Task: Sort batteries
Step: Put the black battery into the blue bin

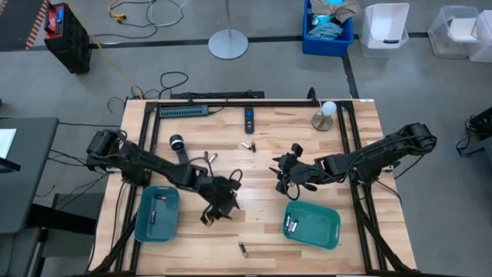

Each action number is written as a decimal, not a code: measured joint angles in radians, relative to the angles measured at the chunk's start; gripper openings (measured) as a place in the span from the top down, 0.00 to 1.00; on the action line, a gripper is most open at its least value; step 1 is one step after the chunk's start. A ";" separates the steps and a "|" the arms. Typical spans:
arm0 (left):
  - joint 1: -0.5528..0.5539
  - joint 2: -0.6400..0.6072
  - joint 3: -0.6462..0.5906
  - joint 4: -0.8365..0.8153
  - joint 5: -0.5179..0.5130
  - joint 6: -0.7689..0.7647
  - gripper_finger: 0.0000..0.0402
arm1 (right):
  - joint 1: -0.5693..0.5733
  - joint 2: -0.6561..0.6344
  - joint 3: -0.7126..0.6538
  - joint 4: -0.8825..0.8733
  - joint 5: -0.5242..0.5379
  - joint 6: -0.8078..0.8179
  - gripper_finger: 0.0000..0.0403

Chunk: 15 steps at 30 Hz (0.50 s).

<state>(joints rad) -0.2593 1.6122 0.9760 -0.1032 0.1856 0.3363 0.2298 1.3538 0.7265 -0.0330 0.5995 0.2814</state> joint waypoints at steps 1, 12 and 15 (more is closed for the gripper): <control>-0.016 0.012 0.000 0.020 -0.014 -0.032 0.51 | 0.005 -0.004 0.000 -0.001 0.000 -0.008 0.55; -0.139 0.197 0.073 0.133 -0.143 -0.169 0.51 | 0.064 -0.192 0.000 0.083 0.008 -0.109 0.55; -0.154 0.209 0.090 0.136 -0.133 -0.166 0.51 | 0.090 -0.240 0.000 0.038 0.010 -0.108 0.55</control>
<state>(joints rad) -0.4132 1.8210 1.0661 0.0326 0.0528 0.1707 0.3198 1.1134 0.7269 0.0052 0.6091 0.1738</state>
